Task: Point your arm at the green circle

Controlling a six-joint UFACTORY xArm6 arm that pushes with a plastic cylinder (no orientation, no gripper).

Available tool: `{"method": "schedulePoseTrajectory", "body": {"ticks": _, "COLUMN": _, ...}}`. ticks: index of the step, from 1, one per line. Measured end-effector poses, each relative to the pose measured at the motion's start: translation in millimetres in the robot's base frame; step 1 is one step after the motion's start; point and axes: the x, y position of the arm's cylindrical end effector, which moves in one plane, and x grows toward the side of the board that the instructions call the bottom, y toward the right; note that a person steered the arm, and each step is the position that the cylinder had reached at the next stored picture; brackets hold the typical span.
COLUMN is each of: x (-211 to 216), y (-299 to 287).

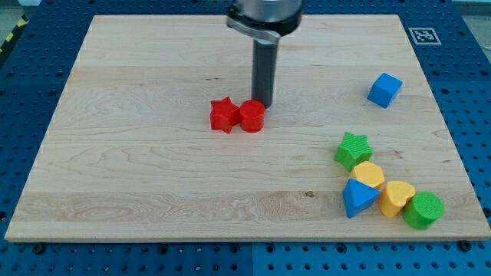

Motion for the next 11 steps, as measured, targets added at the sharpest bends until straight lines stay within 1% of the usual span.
{"method": "schedulePoseTrajectory", "body": {"ticks": 2, "x": 0, "y": 44}}
{"method": "schedulePoseTrajectory", "body": {"ticks": 3, "x": -2, "y": 44}}
{"method": "schedulePoseTrajectory", "body": {"ticks": 4, "x": 14, "y": 57}}
{"method": "schedulePoseTrajectory", "body": {"ticks": 5, "x": 33, "y": 110}}
{"method": "schedulePoseTrajectory", "body": {"ticks": 6, "x": 35, "y": 171}}
{"method": "schedulePoseTrajectory", "body": {"ticks": 7, "x": 64, "y": 227}}
{"method": "schedulePoseTrajectory", "body": {"ticks": 9, "x": 149, "y": 314}}
{"method": "schedulePoseTrajectory", "body": {"ticks": 10, "x": 186, "y": 304}}
{"method": "schedulePoseTrajectory", "body": {"ticks": 11, "x": 197, "y": 260}}
